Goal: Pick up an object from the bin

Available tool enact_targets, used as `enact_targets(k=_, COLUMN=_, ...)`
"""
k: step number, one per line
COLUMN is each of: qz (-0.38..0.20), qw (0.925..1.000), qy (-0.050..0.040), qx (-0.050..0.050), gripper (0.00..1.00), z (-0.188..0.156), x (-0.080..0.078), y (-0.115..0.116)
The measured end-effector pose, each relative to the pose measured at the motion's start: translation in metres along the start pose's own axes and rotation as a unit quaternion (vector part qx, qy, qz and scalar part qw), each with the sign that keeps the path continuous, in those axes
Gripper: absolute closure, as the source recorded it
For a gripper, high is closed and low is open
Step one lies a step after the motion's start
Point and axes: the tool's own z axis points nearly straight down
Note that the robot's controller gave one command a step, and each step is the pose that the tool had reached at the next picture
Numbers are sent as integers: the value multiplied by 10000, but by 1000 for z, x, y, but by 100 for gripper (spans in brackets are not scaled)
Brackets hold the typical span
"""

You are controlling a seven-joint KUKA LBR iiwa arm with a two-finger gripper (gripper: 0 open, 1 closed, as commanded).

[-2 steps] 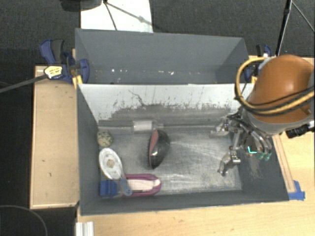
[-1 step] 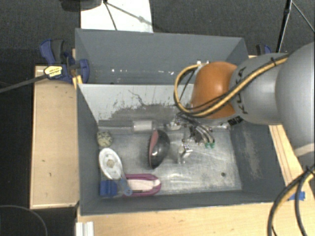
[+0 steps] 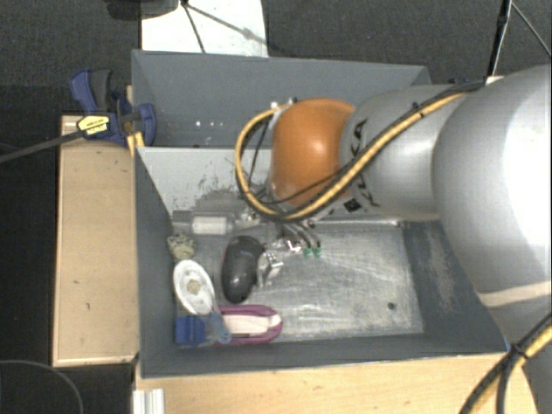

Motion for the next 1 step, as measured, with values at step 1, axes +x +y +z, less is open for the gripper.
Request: enact_targets(k=1, qz=-2081, qw=9781, qy=-6, qx=12, gripper=0, z=1, x=-2, y=7)
